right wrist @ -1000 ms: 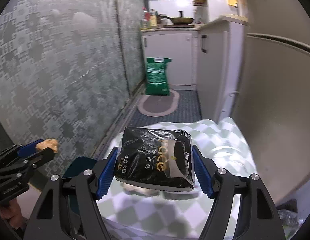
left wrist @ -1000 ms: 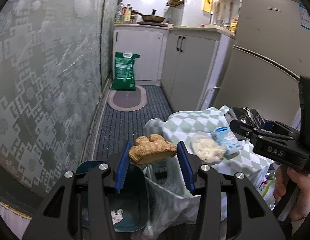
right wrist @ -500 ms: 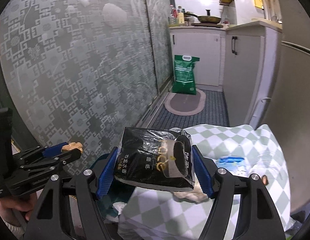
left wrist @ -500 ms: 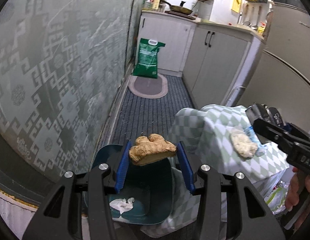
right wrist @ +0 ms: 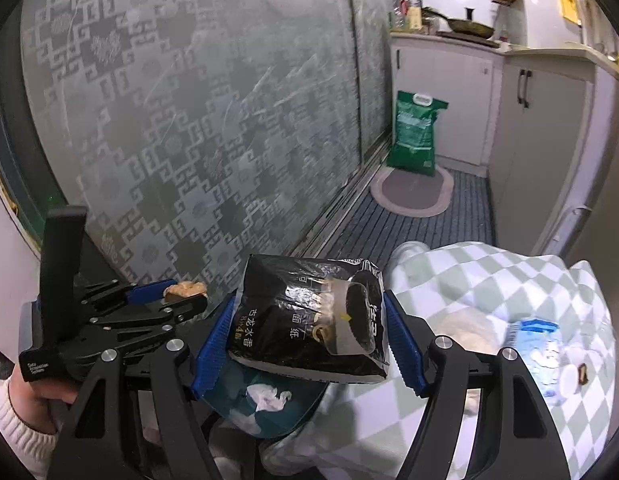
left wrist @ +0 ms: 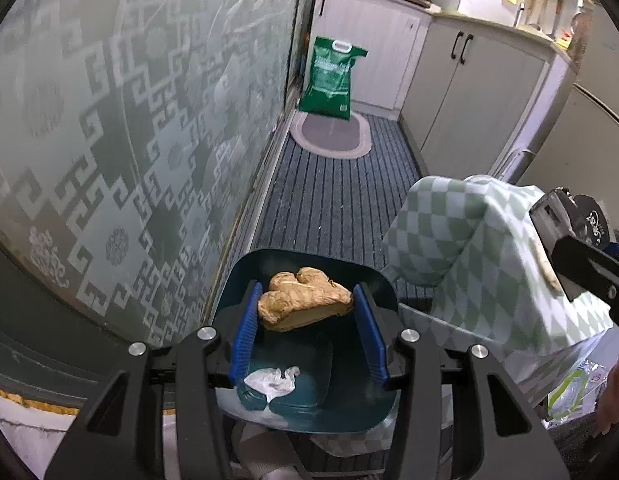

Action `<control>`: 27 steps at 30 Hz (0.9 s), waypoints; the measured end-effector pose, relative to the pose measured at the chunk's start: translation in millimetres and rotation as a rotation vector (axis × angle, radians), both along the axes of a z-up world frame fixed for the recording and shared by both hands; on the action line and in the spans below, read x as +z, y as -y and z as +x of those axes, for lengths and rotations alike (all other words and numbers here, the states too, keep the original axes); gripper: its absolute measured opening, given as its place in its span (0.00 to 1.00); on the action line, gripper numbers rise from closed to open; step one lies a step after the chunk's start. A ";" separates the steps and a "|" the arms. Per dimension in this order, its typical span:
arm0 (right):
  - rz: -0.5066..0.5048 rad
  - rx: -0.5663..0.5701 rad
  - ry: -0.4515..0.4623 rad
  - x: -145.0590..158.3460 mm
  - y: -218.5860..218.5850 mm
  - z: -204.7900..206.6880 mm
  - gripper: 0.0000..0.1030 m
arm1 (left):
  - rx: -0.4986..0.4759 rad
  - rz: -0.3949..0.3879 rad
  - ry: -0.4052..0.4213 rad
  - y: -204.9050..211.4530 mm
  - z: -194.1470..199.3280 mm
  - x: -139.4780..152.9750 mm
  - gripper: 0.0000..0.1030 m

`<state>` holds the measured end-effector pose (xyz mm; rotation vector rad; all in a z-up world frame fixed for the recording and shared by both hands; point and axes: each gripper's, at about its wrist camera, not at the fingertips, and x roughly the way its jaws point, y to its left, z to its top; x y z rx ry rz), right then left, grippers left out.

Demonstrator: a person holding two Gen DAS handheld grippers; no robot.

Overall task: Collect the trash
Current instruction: 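Lower the ginger into the teal bin and open the left tool while the right tool carries the bag, then lower the black snack bag into the bin and open the right tool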

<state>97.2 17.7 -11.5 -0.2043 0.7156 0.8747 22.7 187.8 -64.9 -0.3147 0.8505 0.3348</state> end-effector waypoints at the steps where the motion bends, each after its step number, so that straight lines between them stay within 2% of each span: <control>1: -0.009 0.009 -0.006 -2.3 -4.2 -0.4 0.70 | 0.002 -0.003 -0.010 -2.2 0.3 -3.1 0.48; 20: -0.183 0.090 -0.138 -53.5 -61.3 4.3 0.70 | 0.005 -0.008 -0.173 -24.7 11.4 -54.5 0.50; 27: -0.236 0.086 -0.150 -66.0 -72.7 9.1 0.70 | 0.004 0.006 -0.172 -27.1 8.5 -53.6 0.53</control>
